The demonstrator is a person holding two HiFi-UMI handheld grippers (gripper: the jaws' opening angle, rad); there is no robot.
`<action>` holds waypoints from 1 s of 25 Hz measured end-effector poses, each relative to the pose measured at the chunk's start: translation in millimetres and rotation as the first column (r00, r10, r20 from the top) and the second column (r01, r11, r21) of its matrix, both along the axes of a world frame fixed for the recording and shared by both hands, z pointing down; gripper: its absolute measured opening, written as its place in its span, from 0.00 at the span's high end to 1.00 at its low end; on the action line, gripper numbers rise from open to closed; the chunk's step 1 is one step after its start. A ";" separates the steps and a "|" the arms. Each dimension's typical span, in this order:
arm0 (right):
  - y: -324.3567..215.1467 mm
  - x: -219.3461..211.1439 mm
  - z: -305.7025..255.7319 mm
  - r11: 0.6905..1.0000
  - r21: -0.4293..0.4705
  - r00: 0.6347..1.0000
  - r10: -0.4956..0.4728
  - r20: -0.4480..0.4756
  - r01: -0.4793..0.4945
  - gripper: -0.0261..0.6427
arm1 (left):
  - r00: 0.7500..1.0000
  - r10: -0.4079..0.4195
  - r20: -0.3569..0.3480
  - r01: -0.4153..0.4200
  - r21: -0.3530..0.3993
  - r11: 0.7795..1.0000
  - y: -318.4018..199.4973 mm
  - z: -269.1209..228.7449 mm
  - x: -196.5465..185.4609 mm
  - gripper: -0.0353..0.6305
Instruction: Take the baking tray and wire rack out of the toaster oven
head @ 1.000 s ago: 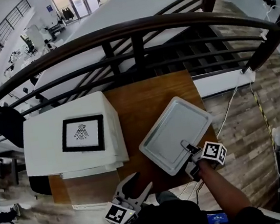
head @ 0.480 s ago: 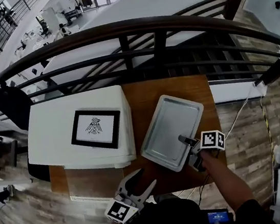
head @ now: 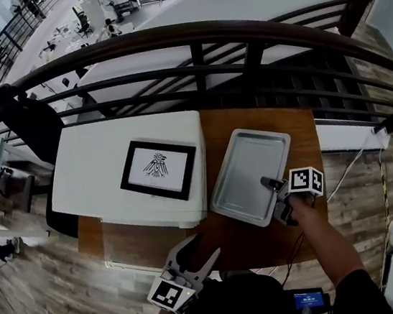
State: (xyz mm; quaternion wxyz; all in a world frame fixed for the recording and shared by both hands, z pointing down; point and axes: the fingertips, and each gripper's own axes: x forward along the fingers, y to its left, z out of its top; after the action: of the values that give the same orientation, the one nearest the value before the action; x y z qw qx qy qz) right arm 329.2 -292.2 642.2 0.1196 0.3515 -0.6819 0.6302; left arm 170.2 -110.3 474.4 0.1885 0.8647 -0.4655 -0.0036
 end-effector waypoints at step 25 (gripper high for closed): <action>-58.5 7.1 28.0 0.932 0.269 0.749 -0.004 -0.662 0.243 0.52 | 0.992 -0.126 -0.011 0.125 -0.017 0.992 4.4 1.4 -41.5 0.62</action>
State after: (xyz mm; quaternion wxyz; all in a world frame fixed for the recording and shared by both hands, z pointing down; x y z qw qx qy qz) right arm 336.4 -350.8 670.3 0.3289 0.5168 -0.7173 0.3319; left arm 128.7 -106.0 475.8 0.1975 0.8322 -0.5179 -0.0169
